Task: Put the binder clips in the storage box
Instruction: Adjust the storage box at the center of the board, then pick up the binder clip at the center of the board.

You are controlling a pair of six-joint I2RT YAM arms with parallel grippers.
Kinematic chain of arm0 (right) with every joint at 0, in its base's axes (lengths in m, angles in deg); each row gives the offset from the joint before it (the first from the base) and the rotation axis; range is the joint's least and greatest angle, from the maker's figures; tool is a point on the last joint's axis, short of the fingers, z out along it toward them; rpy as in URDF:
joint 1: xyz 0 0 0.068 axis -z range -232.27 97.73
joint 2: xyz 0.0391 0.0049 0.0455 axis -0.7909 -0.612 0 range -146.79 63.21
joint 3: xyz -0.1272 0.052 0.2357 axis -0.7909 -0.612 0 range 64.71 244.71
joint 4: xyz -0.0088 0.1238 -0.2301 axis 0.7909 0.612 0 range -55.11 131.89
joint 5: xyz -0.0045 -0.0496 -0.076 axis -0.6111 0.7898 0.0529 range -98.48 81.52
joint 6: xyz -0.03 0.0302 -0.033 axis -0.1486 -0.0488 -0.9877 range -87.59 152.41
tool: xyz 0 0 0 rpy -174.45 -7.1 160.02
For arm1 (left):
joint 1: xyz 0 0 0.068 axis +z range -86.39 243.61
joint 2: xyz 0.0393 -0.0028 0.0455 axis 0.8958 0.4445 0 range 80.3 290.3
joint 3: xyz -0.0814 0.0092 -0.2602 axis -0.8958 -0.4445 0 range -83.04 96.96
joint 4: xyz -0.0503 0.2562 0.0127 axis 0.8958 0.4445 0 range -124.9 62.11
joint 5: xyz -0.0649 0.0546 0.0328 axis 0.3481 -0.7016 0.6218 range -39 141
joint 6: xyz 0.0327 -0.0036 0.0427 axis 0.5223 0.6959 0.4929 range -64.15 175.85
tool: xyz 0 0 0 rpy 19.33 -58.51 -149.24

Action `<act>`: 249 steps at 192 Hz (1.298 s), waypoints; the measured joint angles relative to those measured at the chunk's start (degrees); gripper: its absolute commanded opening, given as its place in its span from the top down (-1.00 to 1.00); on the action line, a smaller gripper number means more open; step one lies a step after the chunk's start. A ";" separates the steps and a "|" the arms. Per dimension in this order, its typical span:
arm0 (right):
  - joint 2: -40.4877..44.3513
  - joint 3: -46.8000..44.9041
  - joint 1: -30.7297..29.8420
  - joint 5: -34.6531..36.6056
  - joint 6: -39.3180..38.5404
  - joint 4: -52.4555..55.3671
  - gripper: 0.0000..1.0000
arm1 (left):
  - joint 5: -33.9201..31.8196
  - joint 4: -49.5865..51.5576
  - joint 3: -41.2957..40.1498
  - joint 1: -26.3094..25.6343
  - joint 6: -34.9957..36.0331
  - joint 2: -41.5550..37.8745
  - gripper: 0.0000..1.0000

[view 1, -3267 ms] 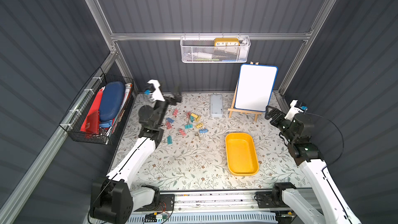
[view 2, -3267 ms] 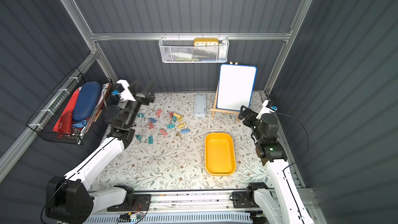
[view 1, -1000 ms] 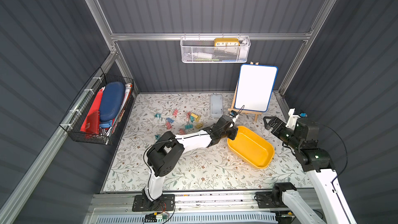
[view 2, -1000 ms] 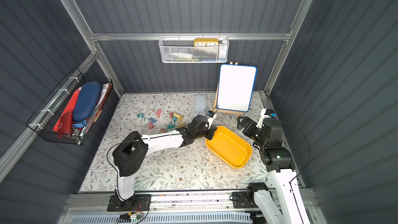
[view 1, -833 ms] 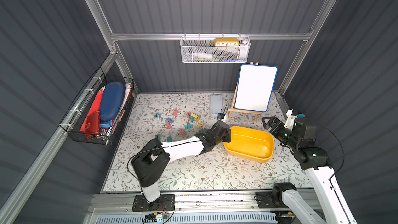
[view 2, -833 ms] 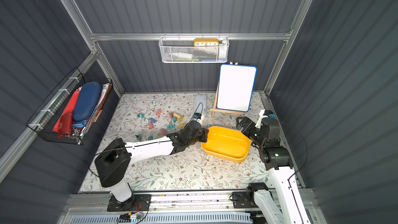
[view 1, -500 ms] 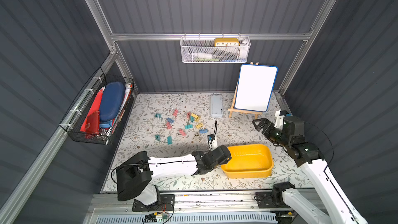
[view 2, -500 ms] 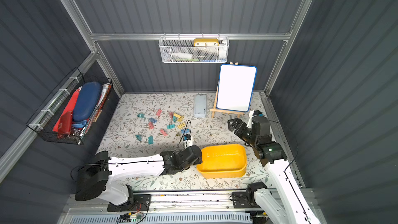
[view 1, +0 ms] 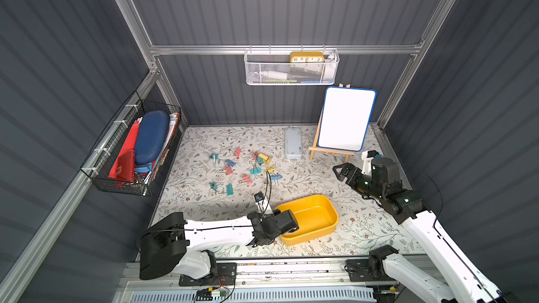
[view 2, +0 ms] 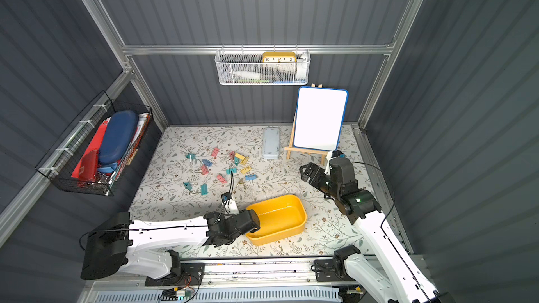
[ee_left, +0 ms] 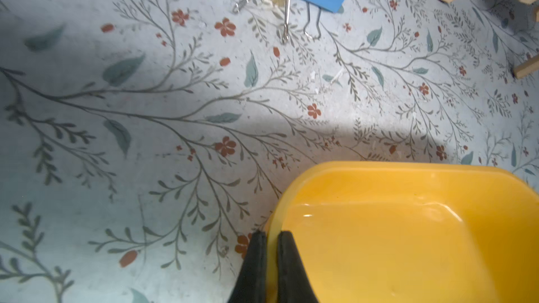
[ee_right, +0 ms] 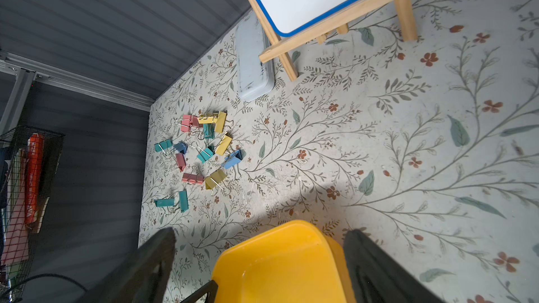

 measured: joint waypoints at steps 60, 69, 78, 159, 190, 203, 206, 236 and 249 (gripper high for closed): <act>0.35 0.00 0.00 0.70 -0.04 -0.44 -0.89 | -6.49 2.78 0.66 0.04 0.72 -15.06 0.27; 0.35 0.00 -0.04 0.72 -0.04 -0.57 -0.89 | -6.99 2.51 -0.35 0.04 0.79 -18.38 0.20; 0.35 0.00 -0.07 0.72 -0.04 -0.72 -0.89 | -7.37 2.40 -1.29 0.04 0.92 -21.24 0.13; -22.69 15.34 -13.38 -2.64 -9.68 0.70 -0.73 | -20.26 3.17 9.38 2.05 17.25 -41.22 -0.48; -35.23 22.47 -18.58 -3.37 -13.79 0.50 -0.72 | -16.85 -8.61 11.54 7.74 35.10 -39.95 -0.99; -38.75 23.32 -19.56 -3.45 -14.64 0.04 -0.73 | -7.37 -15.61 11.32 18.75 40.68 -30.36 -0.98; -39.41 23.43 -19.74 -3.43 -14.86 -0.11 -0.73 | -4.85 -17.14 10.93 20.92 41.57 -28.39 -0.98; -45.66 24.37 -20.61 -3.30 -20.57 -2.21 -0.74 | 14.69 -26.69 2.05 38.82 51.08 -14.53 -0.98; -48.30 26.03 -20.87 -2.78 -24.68 -2.49 -0.74 | 21.73 -29.14 2.54 44.94 54.27 -13.14 -0.98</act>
